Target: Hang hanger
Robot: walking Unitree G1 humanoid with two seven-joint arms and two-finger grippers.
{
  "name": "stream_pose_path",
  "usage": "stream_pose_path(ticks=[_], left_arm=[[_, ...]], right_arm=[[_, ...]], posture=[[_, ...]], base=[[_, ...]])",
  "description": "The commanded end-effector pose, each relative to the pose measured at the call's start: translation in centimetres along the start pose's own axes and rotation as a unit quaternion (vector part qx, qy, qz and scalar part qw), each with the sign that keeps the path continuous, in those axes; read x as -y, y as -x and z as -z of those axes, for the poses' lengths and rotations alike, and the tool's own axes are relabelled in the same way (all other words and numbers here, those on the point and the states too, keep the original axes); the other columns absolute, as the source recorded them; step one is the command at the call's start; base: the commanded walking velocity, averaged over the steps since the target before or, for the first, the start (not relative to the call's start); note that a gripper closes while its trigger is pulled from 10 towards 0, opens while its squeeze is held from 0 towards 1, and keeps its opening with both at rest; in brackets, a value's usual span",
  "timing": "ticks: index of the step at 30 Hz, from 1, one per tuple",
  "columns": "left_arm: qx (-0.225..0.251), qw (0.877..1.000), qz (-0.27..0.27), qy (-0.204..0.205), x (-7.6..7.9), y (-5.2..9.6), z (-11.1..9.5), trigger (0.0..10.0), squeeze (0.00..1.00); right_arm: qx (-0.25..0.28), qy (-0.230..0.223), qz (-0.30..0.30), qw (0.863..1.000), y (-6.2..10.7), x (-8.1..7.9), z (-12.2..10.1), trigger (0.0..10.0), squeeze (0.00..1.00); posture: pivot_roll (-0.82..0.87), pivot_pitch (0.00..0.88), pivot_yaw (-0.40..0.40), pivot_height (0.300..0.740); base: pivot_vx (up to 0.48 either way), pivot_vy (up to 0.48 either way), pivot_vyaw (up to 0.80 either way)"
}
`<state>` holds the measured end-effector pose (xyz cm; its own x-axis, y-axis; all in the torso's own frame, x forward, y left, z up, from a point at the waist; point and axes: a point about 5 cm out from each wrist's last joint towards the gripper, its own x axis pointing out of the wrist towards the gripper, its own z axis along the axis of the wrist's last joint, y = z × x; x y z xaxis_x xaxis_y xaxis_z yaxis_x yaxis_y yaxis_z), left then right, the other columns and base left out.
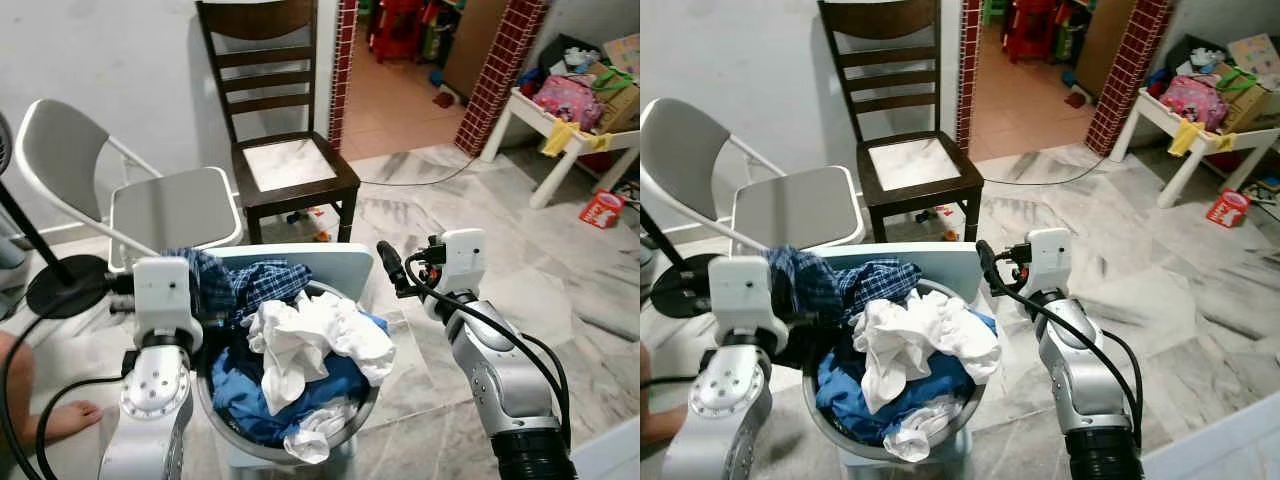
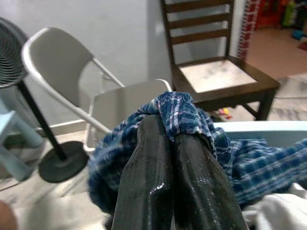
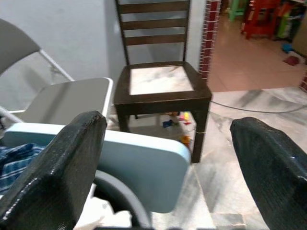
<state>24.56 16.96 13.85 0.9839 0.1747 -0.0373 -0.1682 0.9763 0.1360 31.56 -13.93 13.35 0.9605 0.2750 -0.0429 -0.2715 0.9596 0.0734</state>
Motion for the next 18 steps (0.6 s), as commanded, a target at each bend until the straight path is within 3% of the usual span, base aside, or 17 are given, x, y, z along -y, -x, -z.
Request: stream_pose_path(ticks=[1,5,6,13,18], left_arm=[[0.027,1.000,0.003,-0.002,-0.01,0.04,-0.85,0.0,0.00],[0.027,1.000,0.005,-0.005,0.28,-0.09,-1.02,0.0,0.00],[0.024,1.000,0.011,-0.010,0.45,-0.12,-0.93,0.9,0.00],[0.026,1.000,0.010,-0.004,0.54,-0.15,-0.87,0.0,0.00],[0.020,1.000,0.016,-0.010,0.76,-0.17,-0.69,0.0,0.00]], right_arm=[[0.015,-0.002,0.005,1.000,0.11,0.24,-0.90,10.0,0.00],[0.012,-0.008,0.007,1.000,0.13,0.31,-0.85,10.0,0.00],[0.010,-0.010,0.006,1.000,0.09,0.29,-0.80,10.0,0.00],[0.011,-0.010,0.005,1.000,-0.07,0.30,-0.89,10.0,0.00],[0.009,-0.011,0.004,1.000,-0.06,0.26,-0.80,10.0,0.00]], posture=[[0.02,0.061,-0.033,0.740],[0.02,0.058,-0.034,0.740],[0.02,0.058,-0.034,0.740],[0.02,0.055,-0.035,0.740],[0.02,0.055,-0.036,0.740]], base=[[0.000,0.000,0.00],[0.000,0.000,-0.15],[0.000,0.000,-0.80],[0.000,0.000,-0.80],[0.000,0.000,-0.18]])
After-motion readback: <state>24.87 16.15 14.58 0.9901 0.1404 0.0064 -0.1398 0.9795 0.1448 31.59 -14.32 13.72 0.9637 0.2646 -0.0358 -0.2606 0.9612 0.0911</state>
